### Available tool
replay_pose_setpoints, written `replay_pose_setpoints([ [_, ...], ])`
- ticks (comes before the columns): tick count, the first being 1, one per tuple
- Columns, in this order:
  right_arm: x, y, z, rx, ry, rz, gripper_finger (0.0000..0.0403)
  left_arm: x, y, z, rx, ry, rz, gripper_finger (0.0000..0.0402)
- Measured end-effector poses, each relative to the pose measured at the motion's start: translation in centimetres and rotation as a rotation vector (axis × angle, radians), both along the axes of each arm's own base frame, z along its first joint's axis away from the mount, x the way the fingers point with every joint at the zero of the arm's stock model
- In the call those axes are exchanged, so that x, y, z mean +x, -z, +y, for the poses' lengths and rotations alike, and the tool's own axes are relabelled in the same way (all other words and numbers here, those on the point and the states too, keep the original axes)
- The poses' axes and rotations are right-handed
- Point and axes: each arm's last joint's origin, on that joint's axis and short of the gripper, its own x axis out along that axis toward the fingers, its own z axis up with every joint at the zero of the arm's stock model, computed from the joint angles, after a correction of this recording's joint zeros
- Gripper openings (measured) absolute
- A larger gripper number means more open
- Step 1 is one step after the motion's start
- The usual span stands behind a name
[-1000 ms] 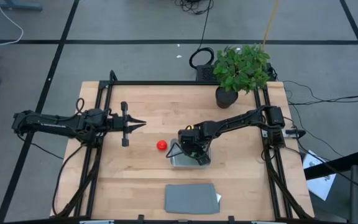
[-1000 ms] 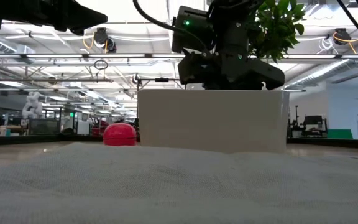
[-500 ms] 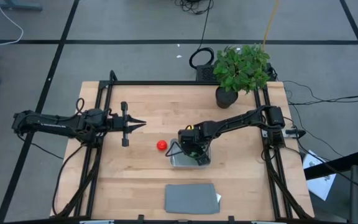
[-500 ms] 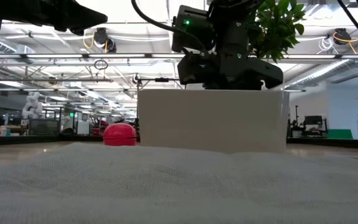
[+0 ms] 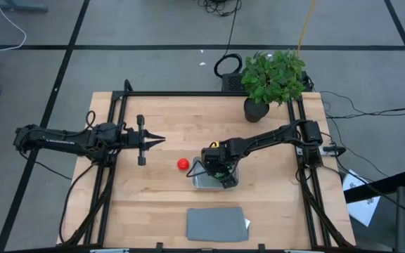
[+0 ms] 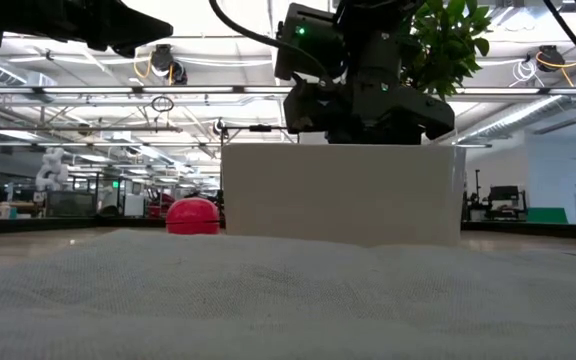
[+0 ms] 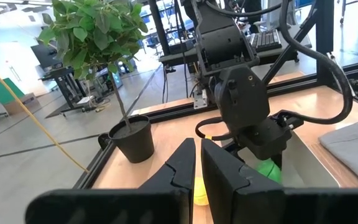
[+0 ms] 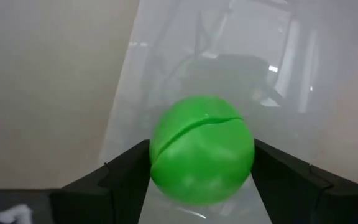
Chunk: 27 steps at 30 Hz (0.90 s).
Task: Pick and placing Produce into tupperware
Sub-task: Put the pear into the gray bin, then adjust the gray bin
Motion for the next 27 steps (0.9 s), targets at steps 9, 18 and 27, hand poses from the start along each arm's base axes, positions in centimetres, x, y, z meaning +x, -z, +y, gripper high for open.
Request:
replay_pose_setpoints([
  [9, -0.4, -1.2, -0.1, -0.005, 0.03, -0.006, 0.0256, 0.0, 0.0, 0.0, -0.012, 0.0, -0.001, 0.0031],
  [18, -0.9, -2.9, -0.6, -0.156, 0.052, -0.053, 0.0255, 0.0, 0.0, 0.0, -0.014, 0.0, -0.001, 0.0031],
  [27, -1.4, -4.3, -0.5, -0.141, 0.073, -0.08, 0.0233, 0.0, 0.0, 0.0, -0.016, 0.0, -0.001, 0.0031],
])
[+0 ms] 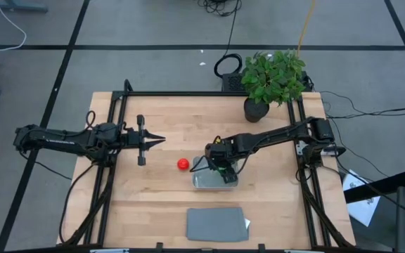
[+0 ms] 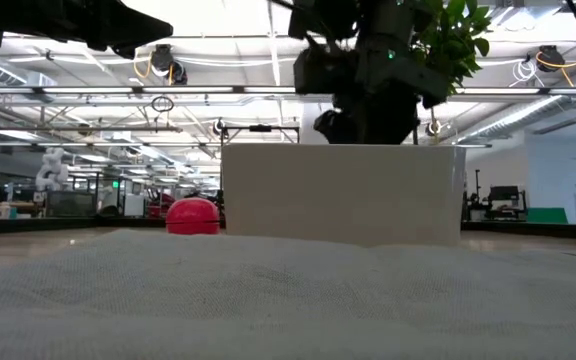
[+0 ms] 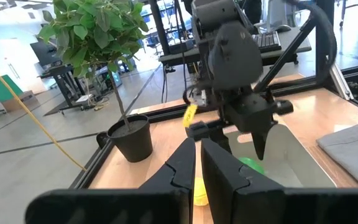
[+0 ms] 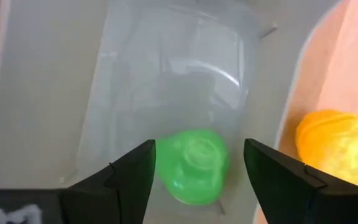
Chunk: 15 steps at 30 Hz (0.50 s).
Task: Pick and placing Produce into tupperware
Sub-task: Adjust the gray bin
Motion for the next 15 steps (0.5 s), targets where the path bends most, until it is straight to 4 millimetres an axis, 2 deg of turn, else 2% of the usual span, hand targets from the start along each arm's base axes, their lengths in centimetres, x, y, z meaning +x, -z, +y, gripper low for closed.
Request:
replay_pose_setpoints([
  [3, -0.2, -1.0, 0.0, 0.007, 0.015, -0.037, 0.0221, 0.0, 0.0, 0.0, 0.0, 0.0, 0.0, 0.0031],
  [6, -0.4, -2.0, -0.1, -0.003, 0.024, -0.075, 0.0192, 0.0, 0.0, 0.0, 0.0, 0.0, 0.0, 0.0031],
  [9, -0.7, -2.7, -0.5, -0.062, 0.076, -0.096, 0.014, 0.0, 0.1, 0.0, 0.001, 0.0, 0.007, 0.0031],
  [13, -0.9, -2.5, -0.9, -0.143, 0.112, -0.073, 0.0044, 0.0, 0.2, 0.0, 0.003, 0.0, 0.021, 0.0031],
  [15, -0.9, -2.4, -0.9, -0.172, 0.123, -0.081, 0.0012, 0.0, 0.3, 0.0, 0.004, 0.0, 0.028, 0.0031],
])
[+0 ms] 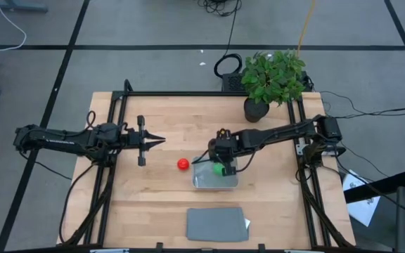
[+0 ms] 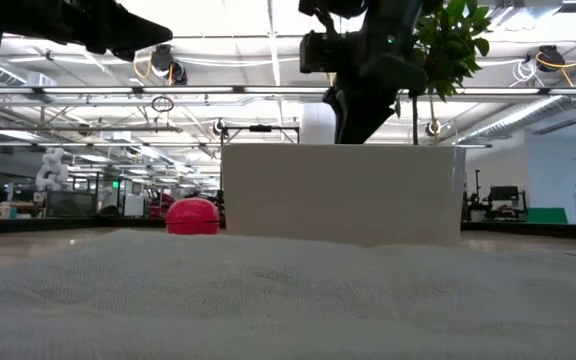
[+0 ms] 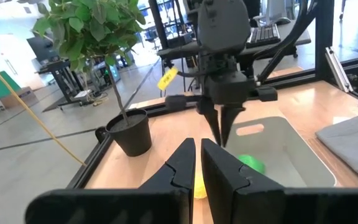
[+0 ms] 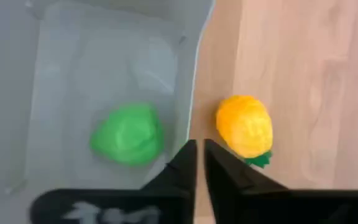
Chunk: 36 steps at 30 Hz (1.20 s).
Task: Pick and placing Produce into tupperware
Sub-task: Adjust the gray bin
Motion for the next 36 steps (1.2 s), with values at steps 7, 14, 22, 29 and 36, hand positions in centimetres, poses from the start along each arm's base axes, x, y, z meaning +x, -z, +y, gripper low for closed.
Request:
replay_pose_setpoints([
  [7, -0.8, 1.0, -1.1, -0.116, 0.105, 0.051, 0.0002, 0.0, 0.0, 0.0, 0.0, 0.0, 0.005, 0.0031],
  [14, -1.5, 1.9, -2.4, -0.11, 0.162, 0.11, 0.0, 0.0, 0.1, 0.0, 0.001, 0.0, 0.005, 0.0031],
  [22, -2.2, 1.4, -2.2, 0.03, 0.18, 0.135, 0.0, 0.0, 0.1, 0.0, 0.0, 0.0, 0.008, 0.0031],
  [29, -2.8, 0.8, -2.2, 0.042, 0.217, 0.144, 0.0, 0.0, 0.1, 0.0, -0.001, 0.0, 0.007, 0.0031],
  [36, -2.9, 1.0, -2.0, 0.05, 0.243, 0.153, 0.0, 0.0, 0.0, 0.0, -0.001, 0.0, 0.005, 0.0031],
])
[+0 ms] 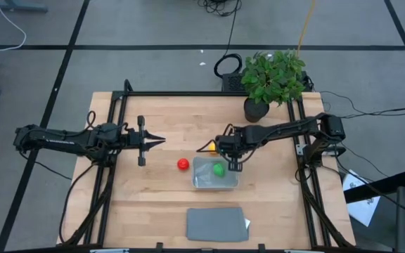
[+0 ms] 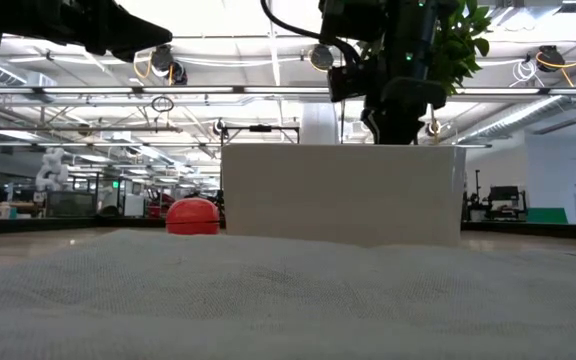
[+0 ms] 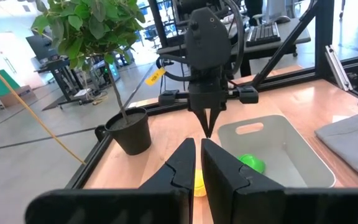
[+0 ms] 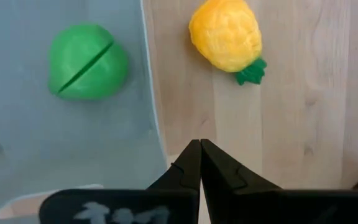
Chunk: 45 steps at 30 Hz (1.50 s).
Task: Pick and placing Produce into tupperware
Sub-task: Adjust the gray bin, then put the tomato into the gray bin
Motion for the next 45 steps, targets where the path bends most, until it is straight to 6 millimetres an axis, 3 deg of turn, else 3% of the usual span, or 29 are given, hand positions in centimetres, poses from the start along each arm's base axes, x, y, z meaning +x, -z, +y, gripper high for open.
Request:
replay_pose_setpoints([
  [24, -0.3, 0.7, 0.7, 0.06, 0.006, 0.017, 0.0, 0.0, 0.0, 0.0, -0.002, 0.0, -0.001, 0.0031],
  [31, -0.1, 0.5, 0.6, -0.002, 0.016, -0.022, 0.0, 0.0, 0.0, 0.0, -0.001, 0.0, -0.001, 0.0031],
  [38, -0.7, -2.7, 0.5, -0.04, -0.065, -0.165, 0.0, 0.0, 0.0, 0.0, -0.001, 0.0, 0.0, 0.0031],
  [45, -3.2, -6.5, 0.7, -0.067, -0.138, -0.418, 0.0, 0.0, 0.1, 0.0, -0.001, 0.0, 0.006, 0.0031],
])
